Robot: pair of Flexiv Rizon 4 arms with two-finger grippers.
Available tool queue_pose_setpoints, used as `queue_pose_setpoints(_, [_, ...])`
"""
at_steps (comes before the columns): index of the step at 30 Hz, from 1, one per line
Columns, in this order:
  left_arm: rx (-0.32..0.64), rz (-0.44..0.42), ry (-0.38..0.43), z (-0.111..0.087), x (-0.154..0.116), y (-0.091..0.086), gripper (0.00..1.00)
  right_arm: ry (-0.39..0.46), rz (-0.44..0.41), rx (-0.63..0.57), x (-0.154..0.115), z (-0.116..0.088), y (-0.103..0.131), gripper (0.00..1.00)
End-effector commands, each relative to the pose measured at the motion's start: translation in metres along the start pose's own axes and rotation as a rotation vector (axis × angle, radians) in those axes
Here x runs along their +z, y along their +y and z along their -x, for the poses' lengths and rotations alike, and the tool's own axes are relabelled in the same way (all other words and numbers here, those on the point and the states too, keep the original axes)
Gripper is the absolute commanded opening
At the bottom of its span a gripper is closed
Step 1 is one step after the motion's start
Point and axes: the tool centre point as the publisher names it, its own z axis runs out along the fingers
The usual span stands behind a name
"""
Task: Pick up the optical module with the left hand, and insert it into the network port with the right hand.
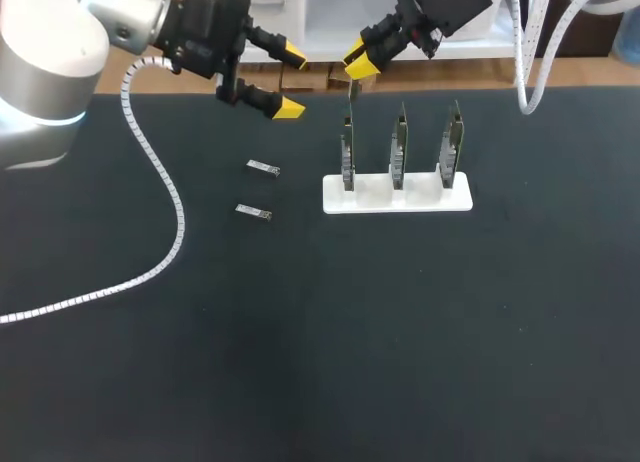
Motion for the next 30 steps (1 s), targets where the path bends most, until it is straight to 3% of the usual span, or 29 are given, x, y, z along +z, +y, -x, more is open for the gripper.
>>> queue_pose_setpoints(1, [-0.001, -0.002, 0.004, 0.000, 0.000, 0.000, 1.00, 0.015, 0.021, -0.003, 0.003, 0.003, -0.004, 0.00])
queue_pose_setpoints(30, [-0.001, -0.002, 0.004, 0.000, 0.000, 0.000, 1.00, 0.069, 0.146, 0.093, 0.027, -0.027, -0.007, 0.00])
